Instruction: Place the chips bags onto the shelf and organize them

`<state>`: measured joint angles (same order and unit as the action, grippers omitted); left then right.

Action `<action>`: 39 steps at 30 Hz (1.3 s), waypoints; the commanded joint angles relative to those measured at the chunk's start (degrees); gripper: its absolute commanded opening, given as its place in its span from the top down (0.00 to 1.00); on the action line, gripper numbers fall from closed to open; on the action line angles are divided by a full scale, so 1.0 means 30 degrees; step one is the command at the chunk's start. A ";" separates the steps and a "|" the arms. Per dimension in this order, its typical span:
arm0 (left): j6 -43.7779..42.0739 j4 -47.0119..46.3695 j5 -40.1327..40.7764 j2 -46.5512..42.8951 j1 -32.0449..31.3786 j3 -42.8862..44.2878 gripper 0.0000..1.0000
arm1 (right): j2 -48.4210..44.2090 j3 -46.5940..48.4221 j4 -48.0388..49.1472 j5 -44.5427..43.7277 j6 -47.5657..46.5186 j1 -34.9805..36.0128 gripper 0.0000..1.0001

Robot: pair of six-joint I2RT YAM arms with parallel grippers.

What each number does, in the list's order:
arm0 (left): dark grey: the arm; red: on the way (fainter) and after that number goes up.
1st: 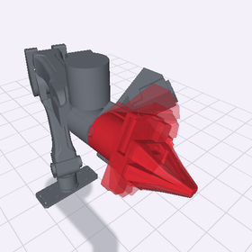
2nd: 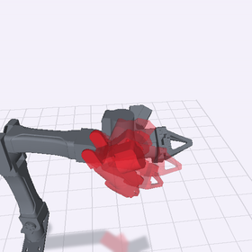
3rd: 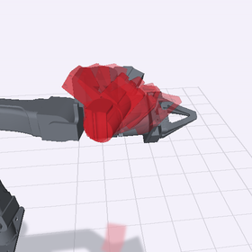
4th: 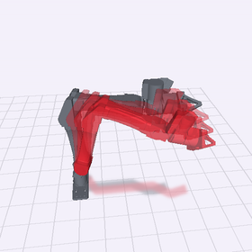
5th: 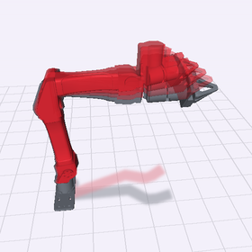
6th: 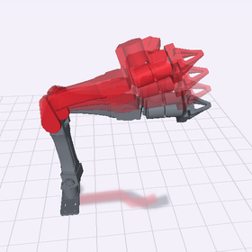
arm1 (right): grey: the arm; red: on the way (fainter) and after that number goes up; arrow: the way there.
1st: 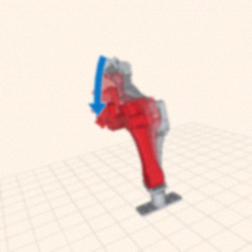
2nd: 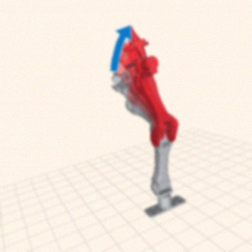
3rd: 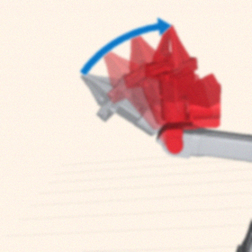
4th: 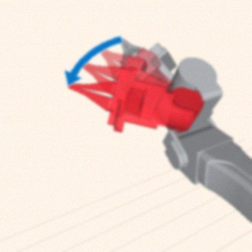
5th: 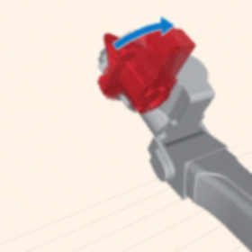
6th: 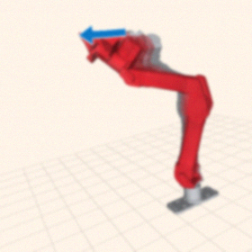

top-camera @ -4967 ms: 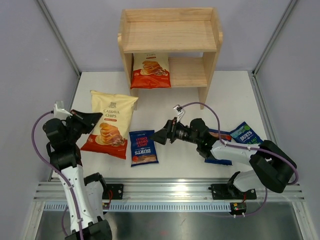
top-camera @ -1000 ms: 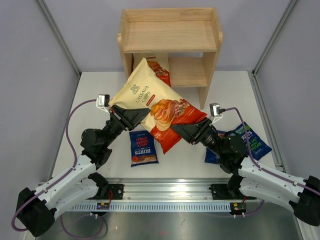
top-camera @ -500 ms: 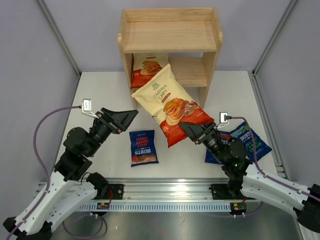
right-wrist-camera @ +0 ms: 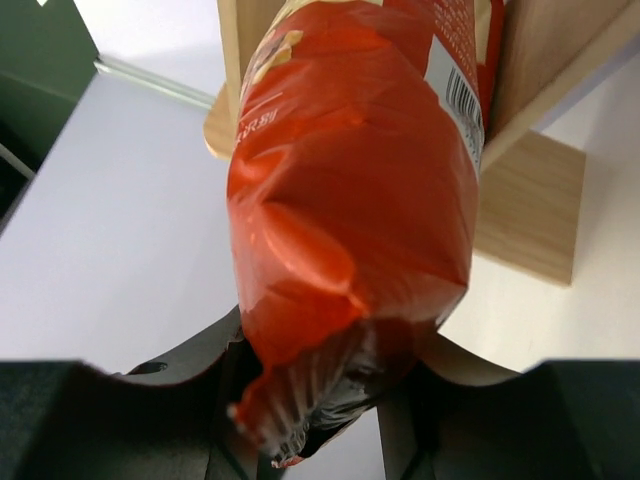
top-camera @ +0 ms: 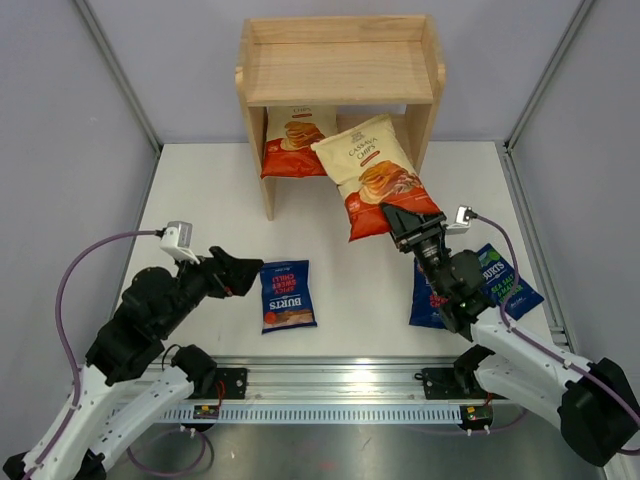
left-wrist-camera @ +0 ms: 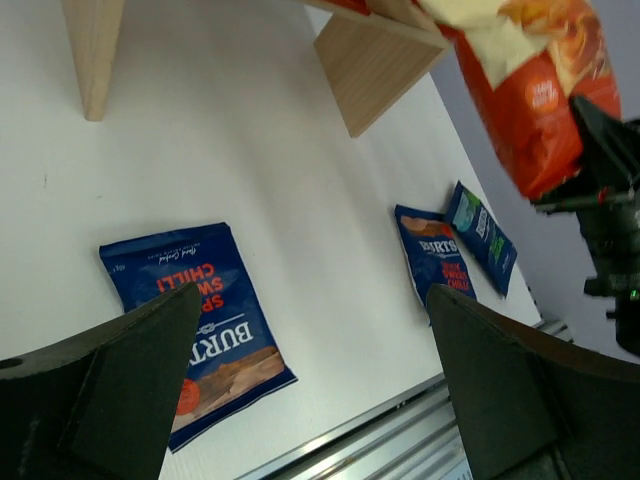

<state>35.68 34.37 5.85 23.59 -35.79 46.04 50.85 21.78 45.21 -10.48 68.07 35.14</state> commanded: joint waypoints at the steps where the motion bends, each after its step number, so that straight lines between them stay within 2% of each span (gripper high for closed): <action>1: -0.2456 0.0905 -0.1770 -0.0452 0.0036 0.1204 0.01 | 0.1586 0.2376 0.2914 -0.0021 0.1302 -0.1046 0.78; 8: -0.5154 0.1553 -0.1510 -0.1710 0.0036 0.0712 0.01 | 0.6160 0.6266 0.4442 -0.0750 0.2180 -0.2570 0.78; 16: -0.5068 0.0820 -0.1158 -0.5075 0.0036 -0.0346 0.01 | 1.1840 0.8998 0.6577 -0.3622 0.3031 -0.2600 0.80; 20: -0.5067 0.0556 -0.1421 -0.5988 0.0036 -0.0523 0.01 | 1.3487 0.9818 0.7517 -0.5379 0.2565 -0.2600 0.82; 28: -0.5243 0.0467 -0.1831 -0.6312 0.0036 -0.0523 0.01 | 1.5245 1.1226 0.6348 -0.5735 0.2270 -0.2600 0.81; 34: -0.5273 0.0467 -0.2389 -0.6283 0.0036 -0.0523 0.01 | 1.4576 1.1050 0.1930 -0.6086 0.3059 -0.2600 0.76; 39: -0.5273 0.0467 -0.2505 -0.6663 0.0036 -0.0552 0.01 | 1.4047 1.0844 -0.0414 -0.6614 0.3325 -0.2571 0.70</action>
<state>20.95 38.85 0.25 4.78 -35.79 44.47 96.64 52.58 48.71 -25.93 77.32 27.68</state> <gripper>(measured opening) 0.988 0.469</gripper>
